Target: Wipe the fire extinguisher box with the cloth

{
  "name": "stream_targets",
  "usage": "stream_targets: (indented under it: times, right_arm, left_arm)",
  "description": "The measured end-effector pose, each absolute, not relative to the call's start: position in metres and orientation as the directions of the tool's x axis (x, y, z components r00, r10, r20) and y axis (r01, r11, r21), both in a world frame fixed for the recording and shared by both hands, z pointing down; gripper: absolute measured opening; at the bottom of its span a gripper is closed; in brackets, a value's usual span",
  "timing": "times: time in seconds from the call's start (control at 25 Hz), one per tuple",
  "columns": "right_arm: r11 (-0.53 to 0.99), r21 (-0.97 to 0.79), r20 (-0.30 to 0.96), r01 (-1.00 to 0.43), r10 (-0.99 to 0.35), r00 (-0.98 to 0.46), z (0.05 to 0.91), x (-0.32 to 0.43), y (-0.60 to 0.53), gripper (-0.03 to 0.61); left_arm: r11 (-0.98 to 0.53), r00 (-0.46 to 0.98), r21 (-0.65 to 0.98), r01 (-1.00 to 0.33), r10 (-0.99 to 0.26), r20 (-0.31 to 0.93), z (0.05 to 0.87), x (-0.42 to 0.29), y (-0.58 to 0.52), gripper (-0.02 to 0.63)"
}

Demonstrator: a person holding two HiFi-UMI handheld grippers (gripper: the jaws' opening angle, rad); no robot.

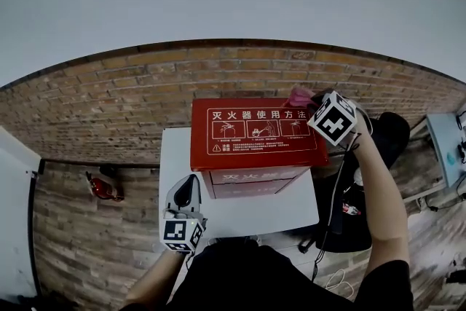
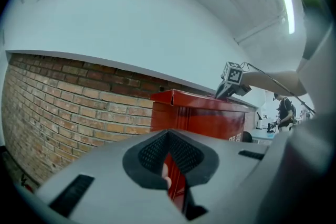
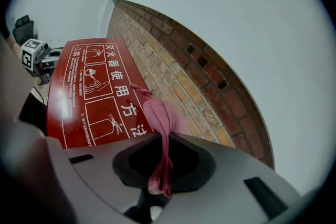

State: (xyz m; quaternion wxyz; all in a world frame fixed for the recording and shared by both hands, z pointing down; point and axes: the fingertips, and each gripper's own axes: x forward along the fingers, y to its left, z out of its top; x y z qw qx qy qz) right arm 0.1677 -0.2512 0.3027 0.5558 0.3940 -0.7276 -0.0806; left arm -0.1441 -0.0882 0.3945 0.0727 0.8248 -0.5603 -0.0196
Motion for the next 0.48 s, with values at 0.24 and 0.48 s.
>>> stream_targets:
  times: [0.24,0.48]
  right_arm:
    - [0.683,0.566,0.753,-0.462,-0.656,-0.047,0.314,0.157,-0.247,0.052]
    - [0.696,0.603,0.74,-0.391,-0.671,-0.053,0.317,0.147,-0.241,0.052]
  left_arm:
    - [-0.363,0.373,0.127,-0.923,-0.926,0.062,0.399,-0.137,-0.096,0.017]
    - [-0.383,0.392,0.115,-0.917,-0.918,0.065,0.4,-0.134,-0.098,0.017]
